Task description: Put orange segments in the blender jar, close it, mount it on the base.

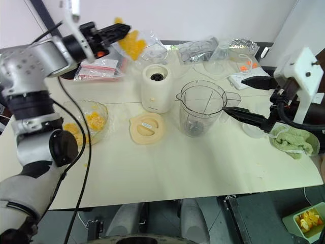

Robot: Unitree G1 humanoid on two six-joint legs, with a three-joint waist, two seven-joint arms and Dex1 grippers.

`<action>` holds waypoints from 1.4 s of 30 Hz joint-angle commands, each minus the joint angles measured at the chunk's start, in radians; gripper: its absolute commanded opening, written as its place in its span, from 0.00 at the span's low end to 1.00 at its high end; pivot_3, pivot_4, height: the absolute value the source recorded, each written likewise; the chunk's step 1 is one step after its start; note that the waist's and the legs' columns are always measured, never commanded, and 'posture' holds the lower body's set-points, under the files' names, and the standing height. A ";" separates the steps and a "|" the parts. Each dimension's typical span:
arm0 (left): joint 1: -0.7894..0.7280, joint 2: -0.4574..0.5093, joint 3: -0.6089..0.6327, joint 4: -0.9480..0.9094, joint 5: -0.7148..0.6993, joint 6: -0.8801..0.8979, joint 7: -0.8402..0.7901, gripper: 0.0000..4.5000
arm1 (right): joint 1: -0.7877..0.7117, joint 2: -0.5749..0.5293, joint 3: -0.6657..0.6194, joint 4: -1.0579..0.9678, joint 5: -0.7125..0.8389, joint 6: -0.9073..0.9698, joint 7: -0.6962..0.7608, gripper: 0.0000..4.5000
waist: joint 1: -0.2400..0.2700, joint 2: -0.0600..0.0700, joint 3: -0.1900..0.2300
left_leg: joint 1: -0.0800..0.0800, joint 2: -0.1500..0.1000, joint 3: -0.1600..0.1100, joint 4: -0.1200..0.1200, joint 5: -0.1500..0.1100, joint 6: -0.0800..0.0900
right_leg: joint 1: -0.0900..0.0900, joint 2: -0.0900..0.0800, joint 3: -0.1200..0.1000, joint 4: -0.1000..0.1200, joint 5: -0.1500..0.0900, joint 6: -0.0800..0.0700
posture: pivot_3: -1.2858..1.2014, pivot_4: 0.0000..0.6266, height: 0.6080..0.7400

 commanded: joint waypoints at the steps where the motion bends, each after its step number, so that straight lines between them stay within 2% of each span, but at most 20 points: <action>1: -0.138 -0.056 -0.115 0.151 0.047 -0.161 -0.176 0.21 | 0.032 0.022 -0.131 -0.085 0.030 0.046 -0.055 1.00 | 0.003 0.000 0.000 | 0.000 0.000 0.000 0.000 0.000 0.000 | 0.000 0.000 0.000 0.000 0.000 0.000 | 0.52 0.24 1.00; 4: -0.207 -0.124 -0.194 0.277 0.089 -0.271 -0.316 0.21 | 0.074 0.048 -0.209 -0.144 0.063 0.092 -0.096 1.00 | 0.003 0.000 0.000 | -0.001 0.000 0.000 0.000 0.000 0.000 | 0.001 0.000 0.000 -0.003 0.000 0.000 | 0.52 0.24 1.00; 11: -0.301 -0.299 -0.304 0.564 0.220 -0.501 -0.492 0.21 | 0.173 0.097 -0.415 -0.280 0.177 0.205 -0.194 1.00 | 0.004 0.001 0.000 | -0.002 0.000 0.001 -0.001 -0.002 0.004 | 0.000 0.000 0.000 -0.008 0.000 0.000 | 0.52 0.24 1.00; 22: -0.245 -0.379 -0.423 0.740 0.448 -0.739 -0.624 0.21 | 0.288 0.087 -0.557 -0.324 0.363 0.229 -0.322 1.00 | 0.004 0.001 0.000 | -0.004 0.001 0.001 -0.001 -0.004 0.008 | 0.001 0.000 0.000 -0.011 0.000 0.000 | 0.52 0.24 1.00; 25: -0.223 -0.389 -0.447 0.740 0.485 -0.775 -0.668 0.40 | 0.317 0.079 -0.576 -0.321 0.397 0.217 -0.347 1.00 | 0.004 0.001 0.000 | -0.004 0.001 0.001 -0.001 -0.005 0.008 | 0.001 0.000 0.000 -0.012 0.000 0.000 | 0.52 0.24 1.00; 30: -0.201 -0.401 -0.459 0.750 0.531 -0.818 -0.673 0.95 | 0.358 0.063 -0.590 -0.317 0.451 0.196 -0.387 1.00 | 0.004 0.001 0.000 | -0.005 0.001 0.001 -0.001 -0.005 0.008 | 0.001 0.000 0.000 -0.012 0.000 0.000 | 0.52 0.24 1.00; 31: -0.201 -0.404 -0.452 0.753 0.534 -0.827 -0.661 0.98 | 0.368 0.061 -0.597 -0.317 0.462 0.194 -0.393 1.00 | 0.004 0.001 0.000 | -0.005 0.001 0.001 -0.001 -0.005 0.008 | 0.001 0.000 0.000 -0.012 0.000 0.000 | 0.52 0.24 1.00; 37: -0.241 -0.372 -0.355 0.751 0.485 -0.829 -0.599 0.98 | 0.453 0.076 -0.599 -0.342 0.472 0.177 -0.438 1.00 | 0.004 0.001 0.000 | -0.004 0.001 0.001 -0.001 -0.005 0.008 | 0.001 0.000 0.000 -0.012 0.000 0.001 | 0.52 0.24 1.00; 42: -0.202 -0.248 -0.284 0.635 0.437 -0.767 -0.633 0.98 | 0.592 0.173 -0.587 -0.378 0.363 0.132 -0.440 1.00 | 0.002 0.001 0.000 | -0.004 0.002 0.000 -0.001 -0.005 0.008 | 0.001 0.001 0.000 -0.012 0.001 0.002 | 0.52 0.24 1.00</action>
